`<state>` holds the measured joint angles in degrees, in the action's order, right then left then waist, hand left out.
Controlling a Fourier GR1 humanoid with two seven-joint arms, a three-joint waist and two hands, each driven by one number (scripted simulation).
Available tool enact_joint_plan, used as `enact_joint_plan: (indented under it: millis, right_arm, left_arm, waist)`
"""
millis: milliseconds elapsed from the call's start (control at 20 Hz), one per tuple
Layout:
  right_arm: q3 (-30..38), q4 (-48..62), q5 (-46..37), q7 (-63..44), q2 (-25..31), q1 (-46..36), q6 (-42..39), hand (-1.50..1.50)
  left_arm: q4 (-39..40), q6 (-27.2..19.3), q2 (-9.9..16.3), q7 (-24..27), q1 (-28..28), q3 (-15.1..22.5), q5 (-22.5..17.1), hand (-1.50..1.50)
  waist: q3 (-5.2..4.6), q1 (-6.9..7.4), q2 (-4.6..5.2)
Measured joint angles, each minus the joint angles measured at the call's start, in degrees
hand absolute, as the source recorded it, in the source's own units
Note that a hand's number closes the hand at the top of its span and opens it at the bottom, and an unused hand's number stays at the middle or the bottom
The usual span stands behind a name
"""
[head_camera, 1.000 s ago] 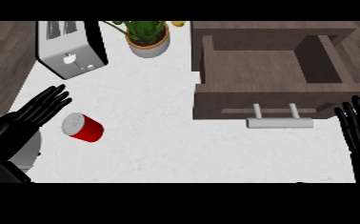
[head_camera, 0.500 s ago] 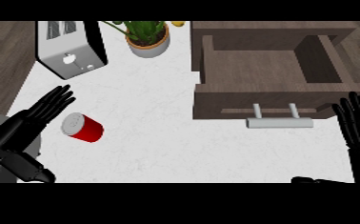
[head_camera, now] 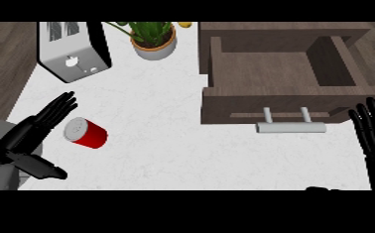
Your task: Pick up the can, place it into the drawer and close the drawer
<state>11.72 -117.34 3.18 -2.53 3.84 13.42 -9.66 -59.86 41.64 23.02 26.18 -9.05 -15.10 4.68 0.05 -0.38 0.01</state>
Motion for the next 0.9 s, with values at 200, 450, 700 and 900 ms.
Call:
enact_joint_plan:
  millis: [200,450,700,900]
  right_arm:
    - [-0.94,-0.12,-1.2,0.29,-0.93,-0.22,0.44,-1.5]
    - [-0.73,-1.07,-0.99,1.01,-1.29,1.33,-0.13,-1.5]
    - [-0.59,-1.44,-0.87,1.56,-1.57,2.04,-0.53,-1.5]
    - [-0.67,-1.48,-1.25,-0.01,-1.46,0.12,0.2,-1.5]
  left_arm:
    - [4.69,-2.06,0.4,3.35,-1.92,1.35,1.81,-1.5]
    - [8.6,-4.51,1.08,7.51,-2.88,3.61,4.12,-1.5]
    - [11.96,-6.41,1.61,9.76,-4.12,5.05,5.13,-1.5]
    - [15.51,-7.26,1.76,11.1,-5.49,5.92,5.51,-1.5]
  waist:
    - [0.35,-0.01,-0.21]
    - [0.69,-0.19,-0.36]
    - [0.75,-0.25,-0.37]
    - [0.96,-0.35,-0.37]
